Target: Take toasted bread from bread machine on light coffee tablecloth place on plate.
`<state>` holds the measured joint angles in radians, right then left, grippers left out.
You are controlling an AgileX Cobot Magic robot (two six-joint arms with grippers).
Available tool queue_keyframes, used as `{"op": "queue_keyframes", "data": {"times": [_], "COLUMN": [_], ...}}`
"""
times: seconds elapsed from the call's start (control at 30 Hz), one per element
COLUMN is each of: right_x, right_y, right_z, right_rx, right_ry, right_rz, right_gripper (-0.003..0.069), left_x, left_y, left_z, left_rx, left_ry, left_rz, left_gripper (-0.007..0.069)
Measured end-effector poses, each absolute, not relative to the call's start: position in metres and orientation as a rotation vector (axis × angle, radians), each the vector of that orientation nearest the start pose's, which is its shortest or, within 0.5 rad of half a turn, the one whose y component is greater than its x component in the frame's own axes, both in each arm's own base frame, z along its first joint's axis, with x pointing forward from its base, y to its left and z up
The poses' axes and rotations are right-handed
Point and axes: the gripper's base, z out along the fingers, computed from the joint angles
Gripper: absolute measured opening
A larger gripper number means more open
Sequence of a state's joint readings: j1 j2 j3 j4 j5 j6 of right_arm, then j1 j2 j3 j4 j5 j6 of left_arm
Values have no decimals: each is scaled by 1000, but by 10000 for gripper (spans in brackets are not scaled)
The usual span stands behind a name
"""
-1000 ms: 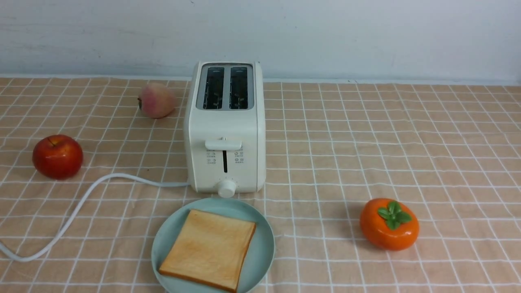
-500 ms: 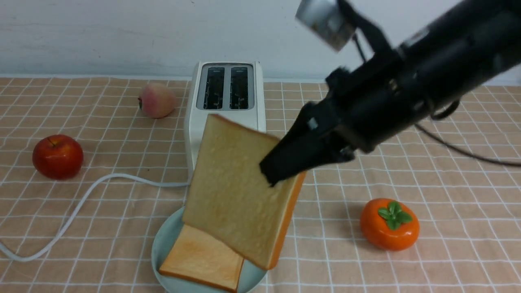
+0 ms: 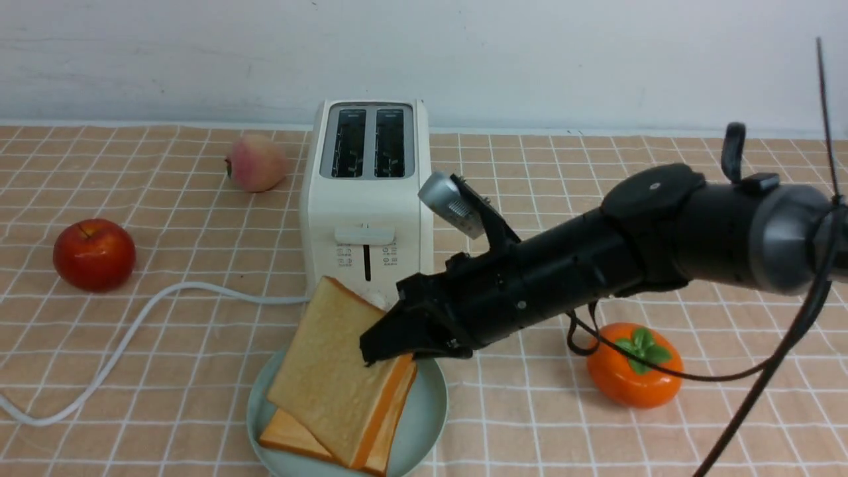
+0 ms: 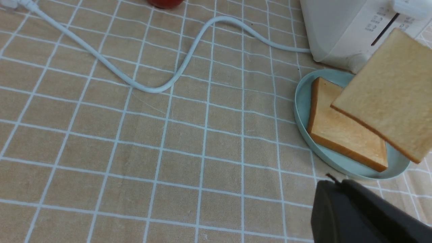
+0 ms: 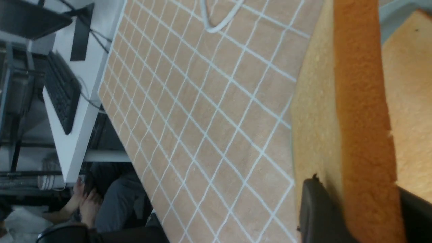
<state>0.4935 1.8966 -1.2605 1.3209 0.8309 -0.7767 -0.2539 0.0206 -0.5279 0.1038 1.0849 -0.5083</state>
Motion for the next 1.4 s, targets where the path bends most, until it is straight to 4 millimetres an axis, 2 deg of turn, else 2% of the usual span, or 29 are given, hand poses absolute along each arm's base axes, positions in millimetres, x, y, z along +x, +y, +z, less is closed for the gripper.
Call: {"op": "queue_keyframes", "data": {"times": [0.03,0.07,0.1,0.13,0.23,0.33,0.4,0.5,0.63,0.77,0.8,0.87,0.93,1.0,1.1,1.13,1.17,1.2,1.23,1.27,1.4], "right_x": [319,321,321,322,328,337,341,355,351,328,321,303,281,252,209,209,182,164,158,142,113], "right_y": [245,244,243,241,230,212,204,175,140,107,100,84,68,56,50,49,47,44,44,41,36], "right_z": [218,212,211,210,208,210,214,237,281,326,337,364,389,412,433,432,439,440,441,439,422], "right_rx": [-484,-487,-487,-502,-511,-501,-494,-437,-451,-518,-516,-511,-515,-529,-549,-546,-525,-494,-487,-444,-324], "right_ry": [2458,2474,2476,2483,2491,2491,2482,2415,2326,2257,2243,2198,2156,2130,2111,2120,2097,2063,2042,1988,1849], "right_rz": [1365,1338,1335,1312,1274,1224,1205,1154,1183,1193,1182,1122,1013,878,706,700,617,551,529,472,379], "right_gripper": [255,334,342,411,518,577,586,575,487,302,228,87,2,-11,-6,-5,-5,-4,-4,-4,-2], "left_x": [-4,-4,-4,-4,-5,-5,-5,-5,-5,-4,-3,-2,-1,0,2,2,4,6,7,9,13], "left_y": [10,9,9,9,9,9,9,9,8,6,5,4,3,2,1,1,1,0,0,-1,-3], "left_z": [283,283,283,283,282,281,281,281,281,284,286,289,292,296,301,301,302,301,300,298,289], "left_rx": [-270,-270,-270,-270,-273,-274,-274,-274,-274,-266,-263,-258,-251,-245,-237,-236,-232,-230,-229,-229,-232], "left_ry": [2057,2060,2060,2064,2078,2087,2087,2087,2087,2052,2037,2005,1966,1920,1865,1861,1834,1820,1815,1814,1832], "left_rz": [-347,-353,-354,-357,-358,-355,-355,-356,-361,-401,-412,-433,-453,-473,-498,-500,-509,-512,-514,-516,-521], "left_gripper": [-13,-13,-13,-13,-12,-11,-8,-4,-3,0,0,0,0,0,1,0,1,1,1,2,3]}}
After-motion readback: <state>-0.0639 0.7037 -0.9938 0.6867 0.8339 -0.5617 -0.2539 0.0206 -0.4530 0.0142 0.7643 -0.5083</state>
